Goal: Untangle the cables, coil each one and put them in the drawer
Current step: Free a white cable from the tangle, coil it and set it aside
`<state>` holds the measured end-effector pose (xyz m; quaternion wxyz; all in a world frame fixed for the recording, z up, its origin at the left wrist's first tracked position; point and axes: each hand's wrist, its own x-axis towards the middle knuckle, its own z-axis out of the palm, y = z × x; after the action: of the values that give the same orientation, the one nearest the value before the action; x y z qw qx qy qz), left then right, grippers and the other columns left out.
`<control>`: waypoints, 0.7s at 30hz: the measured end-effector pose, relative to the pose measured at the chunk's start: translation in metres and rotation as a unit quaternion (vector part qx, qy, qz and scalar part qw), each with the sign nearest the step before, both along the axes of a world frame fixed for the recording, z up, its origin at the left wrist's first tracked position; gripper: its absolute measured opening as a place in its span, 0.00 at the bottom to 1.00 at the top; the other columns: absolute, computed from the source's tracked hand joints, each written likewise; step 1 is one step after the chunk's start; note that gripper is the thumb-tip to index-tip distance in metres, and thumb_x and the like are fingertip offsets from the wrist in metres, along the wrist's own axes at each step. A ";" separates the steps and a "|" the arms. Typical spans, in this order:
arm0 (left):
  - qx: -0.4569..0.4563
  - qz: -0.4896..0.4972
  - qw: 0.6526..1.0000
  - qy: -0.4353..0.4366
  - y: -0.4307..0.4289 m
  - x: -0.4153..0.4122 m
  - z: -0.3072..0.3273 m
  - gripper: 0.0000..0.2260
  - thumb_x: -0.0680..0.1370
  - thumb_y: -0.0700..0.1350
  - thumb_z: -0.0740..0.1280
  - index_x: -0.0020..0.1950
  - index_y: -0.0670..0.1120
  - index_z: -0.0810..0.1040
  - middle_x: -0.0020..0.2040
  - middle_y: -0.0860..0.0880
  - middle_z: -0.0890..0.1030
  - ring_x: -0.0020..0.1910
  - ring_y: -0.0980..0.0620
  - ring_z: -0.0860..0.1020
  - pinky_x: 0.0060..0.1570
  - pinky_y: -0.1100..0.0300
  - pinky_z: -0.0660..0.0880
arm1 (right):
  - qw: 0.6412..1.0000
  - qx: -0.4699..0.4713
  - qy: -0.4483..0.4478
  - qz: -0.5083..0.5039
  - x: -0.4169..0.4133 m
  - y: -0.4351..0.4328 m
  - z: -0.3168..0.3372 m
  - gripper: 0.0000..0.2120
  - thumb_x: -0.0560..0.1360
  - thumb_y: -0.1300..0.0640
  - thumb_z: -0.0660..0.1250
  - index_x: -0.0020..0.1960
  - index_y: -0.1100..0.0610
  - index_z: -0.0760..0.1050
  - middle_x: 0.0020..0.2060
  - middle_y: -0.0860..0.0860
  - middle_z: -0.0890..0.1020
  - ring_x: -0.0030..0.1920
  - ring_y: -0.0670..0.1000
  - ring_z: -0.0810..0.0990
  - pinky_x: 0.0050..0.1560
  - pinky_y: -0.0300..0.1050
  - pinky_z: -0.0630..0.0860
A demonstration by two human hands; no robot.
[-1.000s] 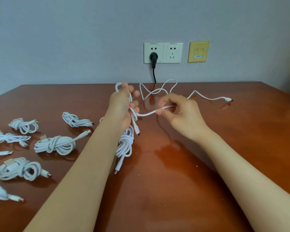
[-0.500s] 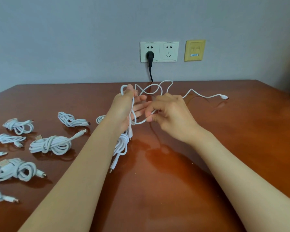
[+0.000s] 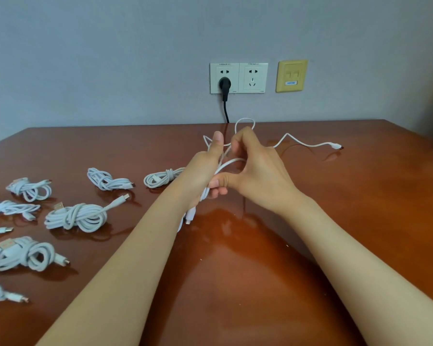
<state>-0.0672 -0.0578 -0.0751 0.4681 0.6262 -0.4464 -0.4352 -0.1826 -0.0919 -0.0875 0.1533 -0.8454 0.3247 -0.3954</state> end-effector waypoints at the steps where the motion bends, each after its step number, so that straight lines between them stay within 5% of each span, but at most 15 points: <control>1: 0.009 -0.023 1.000 0.000 0.001 0.000 0.000 0.27 0.76 0.67 0.46 0.38 0.48 0.72 0.20 0.49 0.67 0.14 0.56 0.65 0.18 0.70 0.60 | 1.000 0.010 0.004 -0.009 -0.001 0.000 0.000 0.28 0.58 0.44 0.78 0.43 0.51 0.61 0.27 0.44 0.73 0.29 0.45 0.69 0.32 0.37 0.63; 6: 0.068 -0.150 0.986 0.024 0.006 -0.001 0.001 0.29 0.72 0.72 0.45 0.27 0.53 0.72 0.20 0.49 0.64 0.16 0.57 0.56 0.20 0.71 0.53 | 0.998 0.069 0.015 -0.003 -0.004 -0.005 0.002 0.28 0.55 0.43 0.78 0.39 0.45 0.60 0.32 0.41 0.70 0.33 0.41 0.68 0.33 0.36 0.63; 10: 0.069 -0.151 0.985 0.034 0.005 -0.001 0.001 0.28 0.72 0.72 0.47 0.31 0.51 0.70 0.20 0.51 0.60 0.16 0.58 0.56 0.18 0.71 0.53 | 0.988 0.133 -0.014 0.078 -0.007 -0.008 0.006 0.20 0.62 0.55 0.79 0.40 0.46 0.67 0.33 0.44 0.71 0.32 0.39 0.68 0.35 0.32 0.66; 14: 0.065 -0.165 0.984 0.027 0.002 0.004 0.002 0.33 0.72 0.72 0.42 0.32 0.45 0.66 0.21 0.53 0.58 0.16 0.58 0.54 0.18 0.71 0.53 | 0.956 0.218 -0.094 0.174 -0.016 -0.013 0.008 0.07 0.73 0.64 0.68 0.46 0.52 0.77 0.34 0.46 0.81 0.32 0.43 0.78 0.39 0.36 0.75; 21: 0.092 -0.205 0.974 0.042 -0.002 0.007 -0.003 0.35 0.70 0.73 0.41 0.36 0.43 0.68 0.20 0.52 0.61 0.14 0.59 0.56 0.17 0.72 0.54 | 0.948 0.243 -0.116 0.173 -0.009 -0.014 0.000 0.10 0.77 0.63 0.62 0.41 0.57 0.80 0.28 0.45 0.80 0.27 0.42 0.72 0.34 0.31 0.70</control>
<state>-0.0605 -0.0601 -0.0776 0.3279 0.5430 -0.5035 -0.5867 -0.1917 -0.1063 -0.0871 0.4563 -0.7741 0.2398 -0.3676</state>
